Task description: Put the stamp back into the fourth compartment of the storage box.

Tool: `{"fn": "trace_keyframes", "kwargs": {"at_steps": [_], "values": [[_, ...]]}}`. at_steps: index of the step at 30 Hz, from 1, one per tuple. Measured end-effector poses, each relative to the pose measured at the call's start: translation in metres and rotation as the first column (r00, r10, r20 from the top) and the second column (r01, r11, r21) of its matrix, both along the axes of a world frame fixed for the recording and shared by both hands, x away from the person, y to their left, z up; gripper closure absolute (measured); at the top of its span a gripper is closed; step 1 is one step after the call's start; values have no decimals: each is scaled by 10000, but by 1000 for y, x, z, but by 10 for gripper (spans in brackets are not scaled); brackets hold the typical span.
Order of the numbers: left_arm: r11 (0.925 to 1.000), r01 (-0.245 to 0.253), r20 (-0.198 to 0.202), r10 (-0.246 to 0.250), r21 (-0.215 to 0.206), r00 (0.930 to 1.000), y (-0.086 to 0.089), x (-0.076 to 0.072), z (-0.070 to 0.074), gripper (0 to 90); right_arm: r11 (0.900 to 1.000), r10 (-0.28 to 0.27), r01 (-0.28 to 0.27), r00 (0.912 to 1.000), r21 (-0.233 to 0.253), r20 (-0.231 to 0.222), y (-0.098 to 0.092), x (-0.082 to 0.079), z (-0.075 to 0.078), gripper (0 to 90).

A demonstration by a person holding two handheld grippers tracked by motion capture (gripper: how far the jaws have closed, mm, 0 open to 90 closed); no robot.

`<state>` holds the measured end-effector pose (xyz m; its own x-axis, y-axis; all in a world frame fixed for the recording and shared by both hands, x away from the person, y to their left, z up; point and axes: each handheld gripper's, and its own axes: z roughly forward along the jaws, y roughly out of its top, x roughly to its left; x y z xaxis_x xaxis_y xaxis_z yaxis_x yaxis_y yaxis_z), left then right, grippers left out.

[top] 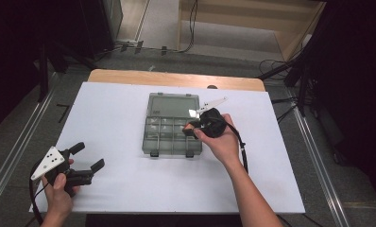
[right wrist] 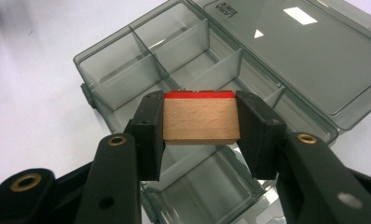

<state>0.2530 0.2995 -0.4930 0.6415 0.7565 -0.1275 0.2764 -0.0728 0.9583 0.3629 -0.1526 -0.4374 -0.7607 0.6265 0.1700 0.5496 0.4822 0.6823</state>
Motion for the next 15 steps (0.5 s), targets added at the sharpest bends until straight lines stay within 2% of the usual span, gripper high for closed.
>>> {"fn": "trace_keyframes", "kwargs": {"at_steps": [3,15], "values": [[10000,-8,-47,7,-67,10000,0,1,0,0,9999,-105,104,9999,-125,-67,0,3,-2,535],[9999,-21,-85,20,-142,10000,1,1,-1,0,9987,-515,514,9982,-54,-305,-2,15,-11,535]]}}
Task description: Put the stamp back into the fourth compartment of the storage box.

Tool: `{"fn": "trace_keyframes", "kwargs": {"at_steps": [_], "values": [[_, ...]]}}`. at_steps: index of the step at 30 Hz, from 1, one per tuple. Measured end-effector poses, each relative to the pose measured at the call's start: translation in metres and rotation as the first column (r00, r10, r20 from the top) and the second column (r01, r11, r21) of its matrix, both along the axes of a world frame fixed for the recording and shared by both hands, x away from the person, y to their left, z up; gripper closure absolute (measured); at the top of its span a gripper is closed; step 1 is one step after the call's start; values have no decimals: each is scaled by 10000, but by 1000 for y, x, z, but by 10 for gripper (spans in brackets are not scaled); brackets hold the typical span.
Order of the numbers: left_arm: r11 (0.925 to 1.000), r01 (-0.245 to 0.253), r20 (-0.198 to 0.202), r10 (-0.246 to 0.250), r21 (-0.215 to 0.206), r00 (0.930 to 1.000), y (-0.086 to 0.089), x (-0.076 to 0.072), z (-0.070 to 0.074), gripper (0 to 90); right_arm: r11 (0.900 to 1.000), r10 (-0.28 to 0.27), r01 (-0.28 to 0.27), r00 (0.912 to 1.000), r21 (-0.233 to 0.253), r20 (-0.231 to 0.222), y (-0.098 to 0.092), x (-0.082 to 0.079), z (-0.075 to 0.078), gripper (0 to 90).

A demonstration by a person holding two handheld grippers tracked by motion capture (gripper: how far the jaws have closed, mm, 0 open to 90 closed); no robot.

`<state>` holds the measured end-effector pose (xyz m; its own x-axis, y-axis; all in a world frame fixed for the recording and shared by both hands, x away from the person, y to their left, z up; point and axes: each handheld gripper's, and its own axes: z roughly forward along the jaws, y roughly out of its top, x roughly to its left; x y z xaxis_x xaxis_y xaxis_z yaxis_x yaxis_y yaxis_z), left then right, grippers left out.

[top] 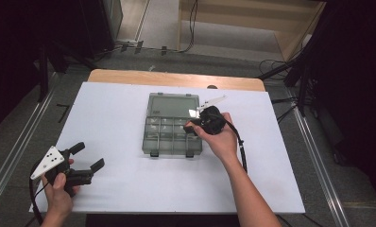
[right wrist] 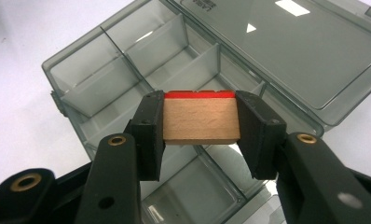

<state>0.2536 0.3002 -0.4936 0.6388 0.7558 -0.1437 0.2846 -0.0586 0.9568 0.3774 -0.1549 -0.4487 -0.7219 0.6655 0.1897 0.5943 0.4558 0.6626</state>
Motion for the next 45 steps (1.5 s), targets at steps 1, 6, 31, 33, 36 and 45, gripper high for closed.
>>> {"fn": "trace_keyframes", "kwargs": {"at_steps": [1,6,31,33,36,45], "values": [[10000,-36,-23,36,-68,10000,0,0,0,0,10000,-29,29,10000,-15,6,0,1,-1,535],[9999,-56,-51,55,-141,10000,2,1,0,0,9998,-188,188,9998,-80,-5,-4,6,-2,535],[9998,142,-61,-143,-153,9999,-1,0,-1,0,9944,-816,809,9966,-681,-71,-5,29,8,534],[9998,143,-60,-144,-160,9999,-1,0,-1,0,9939,-866,854,9961,-695,-153,-4,29,7,535],[9998,147,-54,-148,-148,9999,-1,0,-1,0,9928,-846,825,9962,-872,-209,-2,31,1,535],[9998,136,-47,-137,-140,9999,-1,0,-1,0,9886,-899,834,9948,-1252,-474,-3,33,-10,533]]}}
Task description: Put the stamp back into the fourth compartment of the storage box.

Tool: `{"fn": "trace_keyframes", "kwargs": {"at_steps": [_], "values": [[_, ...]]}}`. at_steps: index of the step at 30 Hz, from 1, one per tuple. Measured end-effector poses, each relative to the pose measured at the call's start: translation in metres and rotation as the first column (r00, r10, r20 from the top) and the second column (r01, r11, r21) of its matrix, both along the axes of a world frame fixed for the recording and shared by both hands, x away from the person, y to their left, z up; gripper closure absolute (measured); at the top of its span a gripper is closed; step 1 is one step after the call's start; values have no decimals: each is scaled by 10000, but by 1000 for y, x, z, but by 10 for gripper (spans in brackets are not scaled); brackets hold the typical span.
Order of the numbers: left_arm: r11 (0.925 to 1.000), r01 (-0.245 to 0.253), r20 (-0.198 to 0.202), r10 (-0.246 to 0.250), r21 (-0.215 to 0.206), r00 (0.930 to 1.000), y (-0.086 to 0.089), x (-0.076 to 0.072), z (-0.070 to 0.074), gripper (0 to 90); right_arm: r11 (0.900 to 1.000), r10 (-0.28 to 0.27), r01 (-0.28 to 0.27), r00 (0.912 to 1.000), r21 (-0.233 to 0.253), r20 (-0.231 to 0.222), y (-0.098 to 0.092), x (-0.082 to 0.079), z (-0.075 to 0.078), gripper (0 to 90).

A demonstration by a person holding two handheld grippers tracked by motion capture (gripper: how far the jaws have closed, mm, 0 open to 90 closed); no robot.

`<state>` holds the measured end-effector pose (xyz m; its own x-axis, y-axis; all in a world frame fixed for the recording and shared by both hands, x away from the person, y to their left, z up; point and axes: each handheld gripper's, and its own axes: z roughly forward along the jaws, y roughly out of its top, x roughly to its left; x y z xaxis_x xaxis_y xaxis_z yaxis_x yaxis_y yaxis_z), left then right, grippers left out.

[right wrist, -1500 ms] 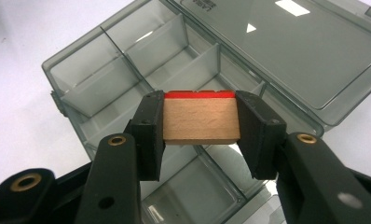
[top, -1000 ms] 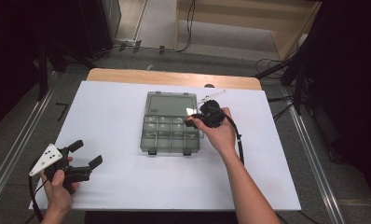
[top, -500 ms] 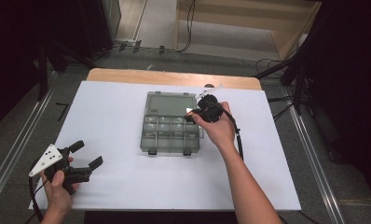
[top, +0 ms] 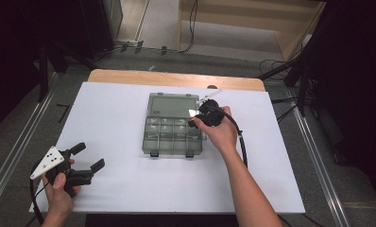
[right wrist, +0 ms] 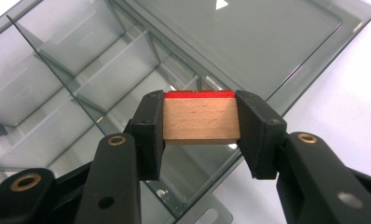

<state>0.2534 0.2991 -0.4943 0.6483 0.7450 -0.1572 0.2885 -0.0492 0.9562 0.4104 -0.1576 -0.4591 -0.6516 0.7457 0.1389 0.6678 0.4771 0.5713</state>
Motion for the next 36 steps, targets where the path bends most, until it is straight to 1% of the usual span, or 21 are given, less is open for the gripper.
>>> {"fn": "trace_keyframes", "kwargs": {"at_steps": [3,4,5,6,7,8,10,11,12,13,14,15,18,19,20,24,26,29,32,34,36], "values": [[9999,-64,51,63,158,10000,-1,0,0,0,10000,75,-75,10000,-7,60,-1,-1,0,533],[9994,-25,67,23,350,10000,-3,0,0,0,9999,116,-116,9999,88,-58,-1,-1,-1,525],[9994,-25,67,23,350,10000,-3,0,0,0,9999,116,-116,9999,88,-58,-1,-1,-1,525],[9988,-44,97,40,481,9999,-5,0,1,0,9997,182,-181,9998,174,-31,-2,-2,-1,457],[9988,-44,97,40,481,9999,-5,0,1,0,9997,182,-181,9998,174,-31,-2,-2,-1,457],[9985,-92,62,89,532,9999,-5,0,1,0,9989,160,-161,9999,431,21,-3,-3,1,369],[9986,-80,9,79,530,10000,-4,0,2,0,9971,47,-49,10000,758,24,-5,-4,1,261],[9986,-80,9,79,530,10000,-4,0,2,0,9971,47,-49,10000,758,24,-5,-4,1,261],[9985,-46,-29,48,538,10000,-4,0,2,0,9959,36,-45,9999,899,102,-6,-4,2,206],[9981,-58,-50,61,610,10000,-4,0,3,0,9918,-48,21,9998,1276,211,-7,-6,4,81],[9982,-67,-56,70,603,10000,-4,0,3,0,9895,-62,16,9995,1445,317,-8,-7,5,35],[9980,-93,-87,99,631,9999,-4,1,4,0,9893,-143,63,9984,1460,541,-8,-10,7,0],[9979,-86,-130,94,648,9999,-6,2,6,0,9841,-617,475,9950,1710,790,-11,-16,10,0],[9983,-64,-169,74,586,9998,-6,3,8,0,9830,-750,606,9942,1735,777,-13,-16,10,0],[9993,-35,-208,43,374,9998,-7,4,9,0,9808,-861,703,9931,1819,802,-14,-17,11,0],[9999,-83,-123,84,70,9999,-10,4,21,0,9643,-1222,973,9886,2463,882,-22,-21,14,0],[9999,-75,-62,75,90,10000,-11,5,24,0,9643,-1273,1004,9871,2449,969,-24,-21,13,0],[10000,34,-10,-34,65,10000,-16,10,34,0,9619,-1407,1125,9852,2493,982,-26,-22,12,0],[9997,231,58,-232,50,9997,-22,14,38,0,9644,-1390,1095,9843,2409,1090,-25,-23,7,0],[9996,287,48,-287,84,9996,-24,16,39,0,9642,-1341,1040,9848,2437,1102,-25,-24,5,0],[9991,407,-73,-406,82,9991,-32,24,41,0,9631,-1335,1023,9847,2491,1118,-25,-25,-2,0]]}}
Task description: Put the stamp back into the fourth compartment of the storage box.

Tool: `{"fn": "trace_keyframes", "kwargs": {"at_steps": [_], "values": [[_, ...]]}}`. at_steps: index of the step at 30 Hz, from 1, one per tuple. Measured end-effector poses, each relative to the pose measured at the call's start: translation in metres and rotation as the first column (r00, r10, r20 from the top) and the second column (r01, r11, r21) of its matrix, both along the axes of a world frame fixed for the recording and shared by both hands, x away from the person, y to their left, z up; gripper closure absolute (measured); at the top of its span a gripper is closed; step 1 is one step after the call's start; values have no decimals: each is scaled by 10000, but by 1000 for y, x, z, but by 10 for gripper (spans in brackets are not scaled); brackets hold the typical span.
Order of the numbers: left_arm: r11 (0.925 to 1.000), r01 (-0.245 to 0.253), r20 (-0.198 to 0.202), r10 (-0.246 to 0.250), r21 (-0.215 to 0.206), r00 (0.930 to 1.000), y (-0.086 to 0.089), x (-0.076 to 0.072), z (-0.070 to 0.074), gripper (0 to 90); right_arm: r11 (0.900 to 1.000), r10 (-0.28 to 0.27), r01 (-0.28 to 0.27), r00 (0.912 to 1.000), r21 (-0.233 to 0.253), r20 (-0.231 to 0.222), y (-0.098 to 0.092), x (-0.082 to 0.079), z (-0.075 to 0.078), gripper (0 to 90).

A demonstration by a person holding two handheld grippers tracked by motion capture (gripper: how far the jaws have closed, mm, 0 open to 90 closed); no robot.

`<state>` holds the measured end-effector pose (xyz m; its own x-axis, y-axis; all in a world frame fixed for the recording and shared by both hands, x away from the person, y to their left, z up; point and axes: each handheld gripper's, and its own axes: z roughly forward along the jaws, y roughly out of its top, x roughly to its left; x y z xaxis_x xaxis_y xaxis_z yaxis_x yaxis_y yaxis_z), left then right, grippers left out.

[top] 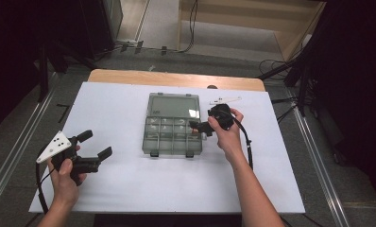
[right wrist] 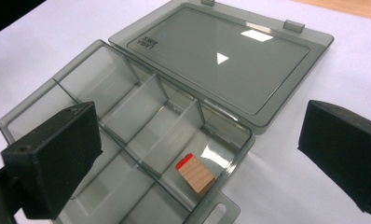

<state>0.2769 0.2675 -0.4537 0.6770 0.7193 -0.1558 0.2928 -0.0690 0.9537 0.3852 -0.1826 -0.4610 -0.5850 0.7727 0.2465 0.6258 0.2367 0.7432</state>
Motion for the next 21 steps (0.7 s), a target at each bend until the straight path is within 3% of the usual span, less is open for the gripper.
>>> {"fn": "trace_keyframes", "kwargs": {"at_steps": [10,21], "values": [[9976,579,42,-581,377,9983,-31,17,6,0,9995,-254,250,9995,203,189,-11,-4,-7,0],[9971,763,-159,-763,-47,9970,-58,39,6,0,9978,-376,359,9989,565,289,-20,-7,-13,0]]}}
